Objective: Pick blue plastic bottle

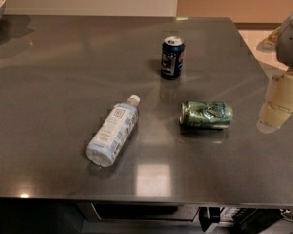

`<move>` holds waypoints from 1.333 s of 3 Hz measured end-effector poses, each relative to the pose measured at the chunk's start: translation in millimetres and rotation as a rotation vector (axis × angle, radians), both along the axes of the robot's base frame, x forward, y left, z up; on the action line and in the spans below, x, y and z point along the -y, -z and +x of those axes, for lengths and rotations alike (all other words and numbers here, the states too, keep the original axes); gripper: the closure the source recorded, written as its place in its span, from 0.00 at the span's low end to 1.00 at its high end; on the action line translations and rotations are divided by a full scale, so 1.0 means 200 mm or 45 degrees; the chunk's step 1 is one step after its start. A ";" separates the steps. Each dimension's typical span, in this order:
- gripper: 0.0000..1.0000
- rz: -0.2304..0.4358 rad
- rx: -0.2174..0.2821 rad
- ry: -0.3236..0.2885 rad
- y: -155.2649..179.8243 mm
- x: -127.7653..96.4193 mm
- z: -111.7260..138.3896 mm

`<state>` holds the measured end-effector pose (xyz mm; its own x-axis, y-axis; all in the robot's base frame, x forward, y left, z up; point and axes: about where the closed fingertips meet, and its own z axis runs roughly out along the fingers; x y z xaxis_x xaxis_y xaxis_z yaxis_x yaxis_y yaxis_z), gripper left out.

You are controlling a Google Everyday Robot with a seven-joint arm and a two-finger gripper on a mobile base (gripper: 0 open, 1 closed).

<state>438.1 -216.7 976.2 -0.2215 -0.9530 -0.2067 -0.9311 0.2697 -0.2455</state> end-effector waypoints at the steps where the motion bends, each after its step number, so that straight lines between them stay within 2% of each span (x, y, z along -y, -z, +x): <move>1: 0.00 0.000 0.000 0.000 0.00 0.00 0.00; 2: 0.00 0.025 -0.022 -0.045 -0.01 -0.01 0.03; 3: 0.00 0.051 -0.036 -0.194 -0.01 -0.14 0.08; 4: 0.00 0.068 -0.027 -0.366 0.01 -0.31 0.14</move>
Offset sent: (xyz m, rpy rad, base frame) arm 0.0105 0.0035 -0.0012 0.0471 0.0701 0.0885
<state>466.6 -154.6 974.3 0.0514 -0.9651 -0.2567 -0.9760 0.0060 -0.2179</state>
